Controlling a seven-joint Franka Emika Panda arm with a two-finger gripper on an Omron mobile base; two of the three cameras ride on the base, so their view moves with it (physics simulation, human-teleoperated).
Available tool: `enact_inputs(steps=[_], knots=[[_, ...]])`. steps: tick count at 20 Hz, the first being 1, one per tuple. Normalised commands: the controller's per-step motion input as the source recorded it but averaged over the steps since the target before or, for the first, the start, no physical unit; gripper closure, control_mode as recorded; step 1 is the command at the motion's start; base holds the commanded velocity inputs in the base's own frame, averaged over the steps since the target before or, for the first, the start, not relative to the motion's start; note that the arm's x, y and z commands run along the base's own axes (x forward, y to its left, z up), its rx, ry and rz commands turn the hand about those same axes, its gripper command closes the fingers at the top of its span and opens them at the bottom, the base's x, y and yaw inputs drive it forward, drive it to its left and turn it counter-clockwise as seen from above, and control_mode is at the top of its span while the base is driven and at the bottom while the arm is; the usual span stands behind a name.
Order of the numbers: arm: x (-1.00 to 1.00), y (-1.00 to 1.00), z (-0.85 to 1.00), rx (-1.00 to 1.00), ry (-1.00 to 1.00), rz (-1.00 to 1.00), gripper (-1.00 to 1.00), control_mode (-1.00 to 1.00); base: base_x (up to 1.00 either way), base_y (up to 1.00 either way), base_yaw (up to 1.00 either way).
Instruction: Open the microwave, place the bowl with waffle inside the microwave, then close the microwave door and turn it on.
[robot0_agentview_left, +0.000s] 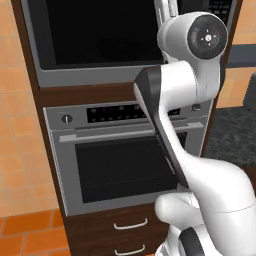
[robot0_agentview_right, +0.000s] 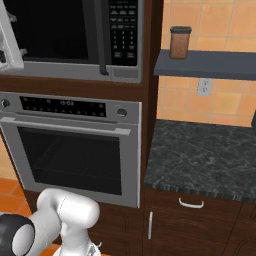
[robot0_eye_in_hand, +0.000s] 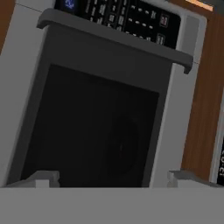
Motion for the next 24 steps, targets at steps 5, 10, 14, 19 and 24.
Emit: enact_inputs(steps=[5,10,14,19,24], knots=[[-0.70,0.04,-0.07,-0.01,0.00,0.00,-1.00,-1.00,0.00,0.00,0.00],[-0.41,0.18,-0.07,-0.05,-0.03,0.01,-1.00,-1.00,0.00,0.00,0.00],[-0.24,0.54,-0.04,-0.09,-0.02,0.04,-1.00,-1.00,0.00,0.00,0.00],[-0.17,0.29,-0.01,-0.07,-0.01,0.02,-1.00,-1.00,0.00,0.00,0.00],[-0.09,-0.04,-0.26,-0.02,0.00,0.02,-1.00,-1.00,0.00,0.00,0.00]])
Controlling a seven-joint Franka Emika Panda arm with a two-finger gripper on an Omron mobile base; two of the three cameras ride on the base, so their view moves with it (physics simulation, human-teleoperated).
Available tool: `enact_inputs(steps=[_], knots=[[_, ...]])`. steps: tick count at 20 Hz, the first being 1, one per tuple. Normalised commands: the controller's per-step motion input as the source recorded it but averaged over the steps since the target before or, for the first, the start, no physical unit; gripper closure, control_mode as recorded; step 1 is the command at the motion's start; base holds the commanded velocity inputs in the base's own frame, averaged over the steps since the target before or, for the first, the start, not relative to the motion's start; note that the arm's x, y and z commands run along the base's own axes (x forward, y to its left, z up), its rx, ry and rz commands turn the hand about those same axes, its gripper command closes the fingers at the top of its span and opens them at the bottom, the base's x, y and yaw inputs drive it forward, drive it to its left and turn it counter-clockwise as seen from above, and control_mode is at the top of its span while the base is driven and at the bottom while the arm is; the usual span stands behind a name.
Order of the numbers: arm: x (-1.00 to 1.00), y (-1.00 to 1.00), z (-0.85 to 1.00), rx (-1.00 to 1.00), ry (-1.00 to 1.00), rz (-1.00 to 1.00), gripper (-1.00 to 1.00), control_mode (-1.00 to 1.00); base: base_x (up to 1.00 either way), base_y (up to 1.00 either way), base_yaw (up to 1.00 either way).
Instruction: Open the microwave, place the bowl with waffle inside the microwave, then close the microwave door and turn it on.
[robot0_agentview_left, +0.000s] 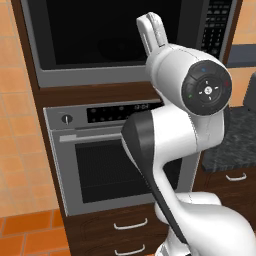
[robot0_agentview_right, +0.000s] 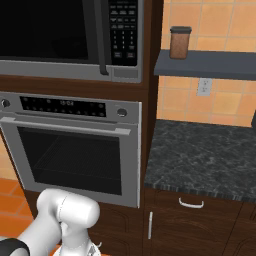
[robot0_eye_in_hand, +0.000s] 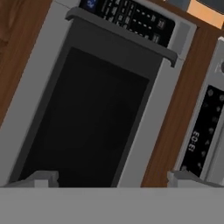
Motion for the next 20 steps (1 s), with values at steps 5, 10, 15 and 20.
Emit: enact_inputs(steps=[5,10,15,20], knots=[[0.00,0.01,-0.32,-0.04,-0.01,0.05,-1.00,-1.00,0.00,0.00,0.00],[0.00,0.00,-0.29,-0.02,0.00,0.05,-1.00,-1.00,0.00,0.00,0.00],[0.00,-0.03,-0.24,0.00,0.00,0.05,-1.00,-1.00,0.00,0.00,0.00],[0.00,-0.14,-0.12,-0.07,0.04,0.08,-1.00,-1.00,0.00,0.00,0.00]])
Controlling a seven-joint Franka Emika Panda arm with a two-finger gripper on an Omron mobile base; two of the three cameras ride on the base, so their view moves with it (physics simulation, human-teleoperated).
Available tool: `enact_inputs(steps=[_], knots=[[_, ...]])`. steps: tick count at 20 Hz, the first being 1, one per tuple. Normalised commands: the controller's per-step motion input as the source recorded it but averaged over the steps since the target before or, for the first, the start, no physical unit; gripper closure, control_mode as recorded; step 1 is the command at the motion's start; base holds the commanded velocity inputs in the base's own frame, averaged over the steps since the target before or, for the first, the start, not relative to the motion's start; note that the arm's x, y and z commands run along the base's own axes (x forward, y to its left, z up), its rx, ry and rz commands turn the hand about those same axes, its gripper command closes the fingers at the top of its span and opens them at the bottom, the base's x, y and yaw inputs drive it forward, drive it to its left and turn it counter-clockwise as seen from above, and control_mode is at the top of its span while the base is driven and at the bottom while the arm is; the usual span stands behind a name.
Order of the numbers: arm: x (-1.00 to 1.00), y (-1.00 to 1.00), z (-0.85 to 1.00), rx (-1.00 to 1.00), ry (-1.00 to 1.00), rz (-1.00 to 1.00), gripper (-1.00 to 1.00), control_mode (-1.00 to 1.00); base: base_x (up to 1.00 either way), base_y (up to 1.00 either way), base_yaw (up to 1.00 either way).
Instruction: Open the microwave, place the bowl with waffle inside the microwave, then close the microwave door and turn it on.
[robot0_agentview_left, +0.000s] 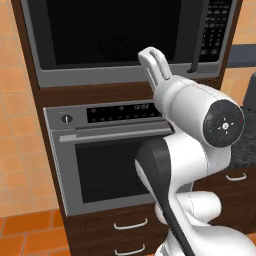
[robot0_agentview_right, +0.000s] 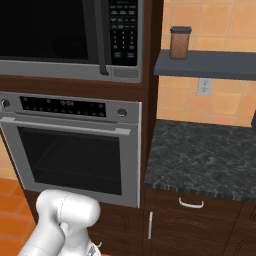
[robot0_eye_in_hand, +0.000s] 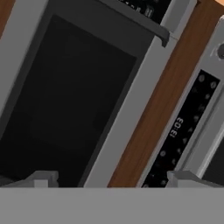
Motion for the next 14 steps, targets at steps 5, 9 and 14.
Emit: enact_inputs(steps=[5,9,14], knots=[[0.00,-0.08,0.00,-0.28,0.05,0.07,-1.00,-1.00,0.00,0.00,0.00],[0.00,-0.22,0.02,-0.29,0.09,0.07,-1.00,-1.00,0.00,0.00,0.00],[-0.04,-0.39,0.02,-0.29,0.02,0.07,1.00,-1.00,0.00,0.00,0.00]])
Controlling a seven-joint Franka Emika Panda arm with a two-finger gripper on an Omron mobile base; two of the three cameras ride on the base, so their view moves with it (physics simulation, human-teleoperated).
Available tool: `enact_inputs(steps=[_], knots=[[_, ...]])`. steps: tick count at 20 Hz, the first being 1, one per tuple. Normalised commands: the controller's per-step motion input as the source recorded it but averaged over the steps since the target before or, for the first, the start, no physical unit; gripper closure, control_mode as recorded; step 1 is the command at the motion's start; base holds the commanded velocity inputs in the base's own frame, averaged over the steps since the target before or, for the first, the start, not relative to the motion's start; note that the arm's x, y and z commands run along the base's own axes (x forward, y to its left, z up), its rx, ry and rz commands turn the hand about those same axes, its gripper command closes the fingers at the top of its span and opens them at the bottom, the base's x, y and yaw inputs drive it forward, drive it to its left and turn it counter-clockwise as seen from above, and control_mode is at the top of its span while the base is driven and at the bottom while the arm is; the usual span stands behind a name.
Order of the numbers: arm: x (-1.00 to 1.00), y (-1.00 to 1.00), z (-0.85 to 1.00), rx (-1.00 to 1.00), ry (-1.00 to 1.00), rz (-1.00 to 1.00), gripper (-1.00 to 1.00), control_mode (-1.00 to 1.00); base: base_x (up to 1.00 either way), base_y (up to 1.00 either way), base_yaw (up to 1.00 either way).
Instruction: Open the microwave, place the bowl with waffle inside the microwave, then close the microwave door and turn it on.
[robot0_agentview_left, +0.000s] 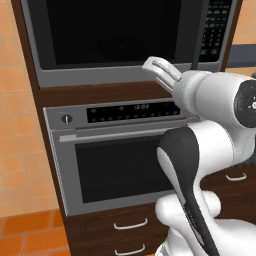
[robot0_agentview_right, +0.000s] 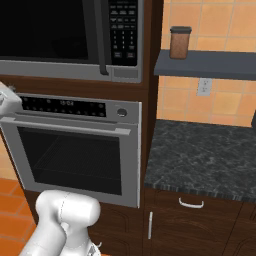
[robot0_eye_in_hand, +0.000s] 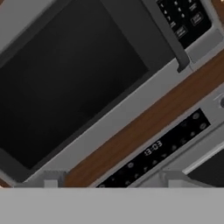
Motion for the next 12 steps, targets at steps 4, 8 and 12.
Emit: enact_inputs(steps=[4,8,12], knots=[[-0.01,-0.42,0.00,-0.26,0.00,0.07,1.00,-1.00,0.00,0.00,0.00],[-0.01,-0.44,0.00,-0.24,-0.06,0.09,1.00,-1.00,0.00,0.00,0.00],[0.00,-0.28,-0.06,-0.21,-0.18,0.08,1.00,-1.00,0.00,0.00,0.00]])
